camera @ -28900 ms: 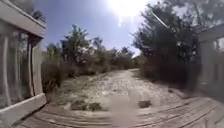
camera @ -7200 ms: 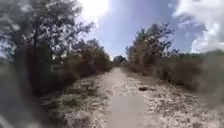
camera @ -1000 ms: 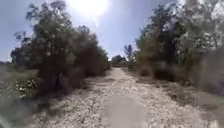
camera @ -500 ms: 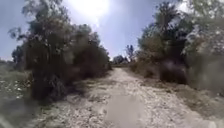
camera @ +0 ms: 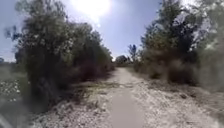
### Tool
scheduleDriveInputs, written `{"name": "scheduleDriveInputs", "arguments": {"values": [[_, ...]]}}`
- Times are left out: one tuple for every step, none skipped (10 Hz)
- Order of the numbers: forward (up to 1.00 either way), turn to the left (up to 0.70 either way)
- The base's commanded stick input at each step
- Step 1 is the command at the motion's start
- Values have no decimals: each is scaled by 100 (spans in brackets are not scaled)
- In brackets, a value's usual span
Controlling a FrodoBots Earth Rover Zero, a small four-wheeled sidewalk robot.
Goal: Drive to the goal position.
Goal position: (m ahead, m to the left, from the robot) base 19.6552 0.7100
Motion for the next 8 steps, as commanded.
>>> {"name": "scheduleDriveInputs", "arguments": {"values": [[70, 0], [70, -35], [70, -35], [70, -20], [70, 0], [70, 0], [70, 0], [70, 0]]}}
